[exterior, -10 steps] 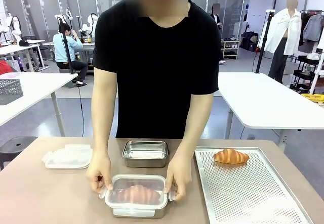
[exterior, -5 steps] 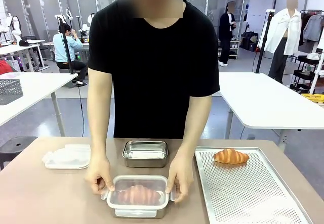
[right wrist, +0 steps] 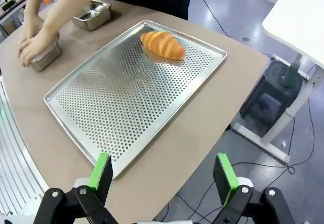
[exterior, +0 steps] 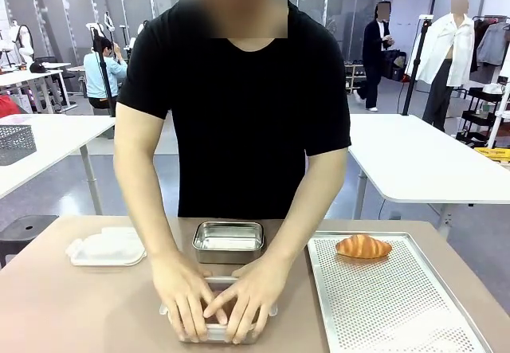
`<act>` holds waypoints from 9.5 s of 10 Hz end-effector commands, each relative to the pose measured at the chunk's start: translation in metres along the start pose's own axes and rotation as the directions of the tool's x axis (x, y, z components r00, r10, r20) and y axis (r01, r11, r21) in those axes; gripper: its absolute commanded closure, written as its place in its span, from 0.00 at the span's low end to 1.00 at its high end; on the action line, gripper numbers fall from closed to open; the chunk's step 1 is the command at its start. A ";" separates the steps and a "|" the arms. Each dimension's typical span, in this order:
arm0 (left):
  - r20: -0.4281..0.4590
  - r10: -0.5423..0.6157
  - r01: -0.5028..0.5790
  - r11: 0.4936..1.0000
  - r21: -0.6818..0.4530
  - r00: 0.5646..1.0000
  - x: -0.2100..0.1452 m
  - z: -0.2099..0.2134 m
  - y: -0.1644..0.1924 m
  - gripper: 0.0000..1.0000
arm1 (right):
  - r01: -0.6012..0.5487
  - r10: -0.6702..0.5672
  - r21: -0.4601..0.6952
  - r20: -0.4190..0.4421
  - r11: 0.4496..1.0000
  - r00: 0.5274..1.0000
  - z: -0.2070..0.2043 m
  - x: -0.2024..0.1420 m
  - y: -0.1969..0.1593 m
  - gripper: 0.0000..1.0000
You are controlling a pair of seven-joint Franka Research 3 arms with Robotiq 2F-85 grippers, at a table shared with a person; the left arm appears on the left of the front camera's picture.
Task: Place the bread into the airtight container.
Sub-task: Pick up a Butter Roll and place it into an empty Airtight Container.
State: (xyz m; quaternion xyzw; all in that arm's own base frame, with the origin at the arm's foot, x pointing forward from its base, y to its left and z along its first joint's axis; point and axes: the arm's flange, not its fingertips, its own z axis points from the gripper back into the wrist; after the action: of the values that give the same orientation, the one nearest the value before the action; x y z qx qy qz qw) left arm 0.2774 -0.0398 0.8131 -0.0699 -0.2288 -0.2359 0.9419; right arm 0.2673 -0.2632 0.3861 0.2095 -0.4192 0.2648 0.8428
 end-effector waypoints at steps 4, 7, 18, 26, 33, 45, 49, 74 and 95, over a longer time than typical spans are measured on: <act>0.000 -0.004 0.004 1.000 -0.003 1.000 -0.001 0.000 0.000 0.00 | -0.016 0.016 -0.005 0.022 1.000 1.000 0.001 -0.001 -0.001 0.00; 0.000 -0.004 0.004 1.000 -0.003 1.000 -0.001 0.000 0.000 0.00 | -0.016 0.016 -0.005 0.022 1.000 1.000 0.001 -0.001 -0.001 0.00; 0.000 -0.004 0.004 1.000 -0.003 1.000 -0.001 0.000 0.000 0.00 | -0.378 0.381 0.049 -0.143 0.925 0.914 -0.004 0.108 0.025 0.00; 0.000 -0.004 0.004 1.000 -0.003 1.000 -0.001 0.000 0.000 0.00 | -0.650 0.738 0.357 -0.400 0.671 0.543 -0.186 0.259 0.104 0.00; 0.000 -0.004 0.004 1.000 -0.003 1.000 -0.001 0.000 0.000 0.00 | -0.624 0.726 0.386 -0.477 0.680 0.495 -0.299 0.238 0.082 0.00; 0.000 -0.004 0.004 1.000 -0.003 1.000 -0.001 0.000 0.000 0.00 | -0.625 0.734 0.410 -0.513 0.665 0.445 -0.356 0.245 0.064 0.00; 0.000 -0.004 0.004 1.000 -0.003 1.000 -0.001 0.000 0.000 0.00 | -0.563 0.704 0.440 -0.558 0.699 0.439 -0.401 0.242 0.034 0.00; 0.000 -0.004 0.004 1.000 -0.003 1.000 -0.001 0.000 0.000 0.00 | -0.465 0.629 0.436 -0.636 0.771 0.446 -0.444 0.313 0.132 0.45; 0.000 -0.004 0.004 1.000 -0.003 1.000 -0.001 0.000 0.000 0.00 | -0.461 0.728 0.569 -0.592 0.681 0.346 -0.627 0.359 0.302 0.00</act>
State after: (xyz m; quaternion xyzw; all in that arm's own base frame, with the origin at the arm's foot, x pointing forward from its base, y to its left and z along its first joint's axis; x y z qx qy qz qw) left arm 0.2775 -0.0399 0.8130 -0.0697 -0.2286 -0.2359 0.9419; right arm 0.6314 0.4276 0.3597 0.0203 -0.0099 0.6843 0.7288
